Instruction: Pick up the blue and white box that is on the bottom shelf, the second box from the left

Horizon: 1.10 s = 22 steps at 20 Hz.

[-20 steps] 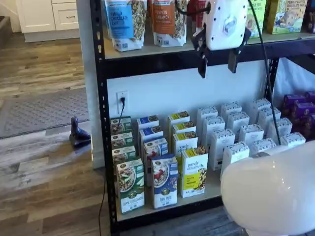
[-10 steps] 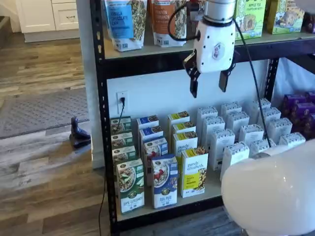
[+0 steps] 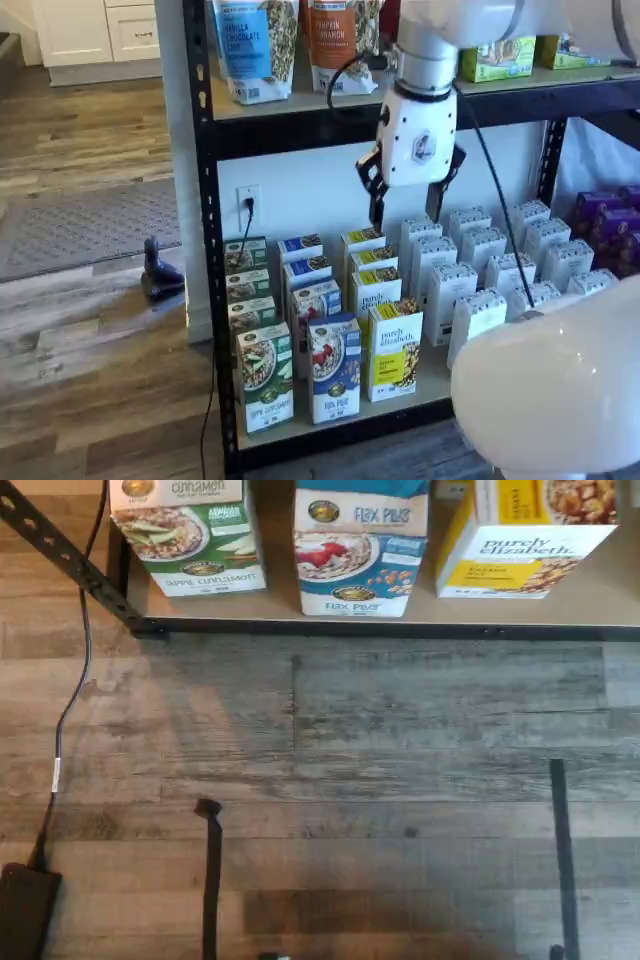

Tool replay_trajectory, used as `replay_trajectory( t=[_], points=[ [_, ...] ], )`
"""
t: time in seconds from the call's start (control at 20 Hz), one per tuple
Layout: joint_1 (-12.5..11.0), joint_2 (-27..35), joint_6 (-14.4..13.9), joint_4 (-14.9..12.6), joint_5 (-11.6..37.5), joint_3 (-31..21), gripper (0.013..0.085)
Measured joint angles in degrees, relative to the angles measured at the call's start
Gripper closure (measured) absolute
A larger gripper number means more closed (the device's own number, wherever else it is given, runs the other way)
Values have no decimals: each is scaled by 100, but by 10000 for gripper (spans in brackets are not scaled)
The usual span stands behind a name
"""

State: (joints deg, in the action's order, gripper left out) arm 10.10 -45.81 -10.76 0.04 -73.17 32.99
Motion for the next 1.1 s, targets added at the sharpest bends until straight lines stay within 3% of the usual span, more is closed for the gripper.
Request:
replay_trajectory(
  t=[0.2, 0.45, 0.95, 1.1],
  points=[
    [62, 319, -30, 101, 420, -240, 130],
    [156, 692, -85, 147, 1354, -681, 130],
    [299, 1682, -381, -123, 2720, -1078, 130],
    [245, 2052, -337, -130, 3106, -1108, 130]
  ],
)
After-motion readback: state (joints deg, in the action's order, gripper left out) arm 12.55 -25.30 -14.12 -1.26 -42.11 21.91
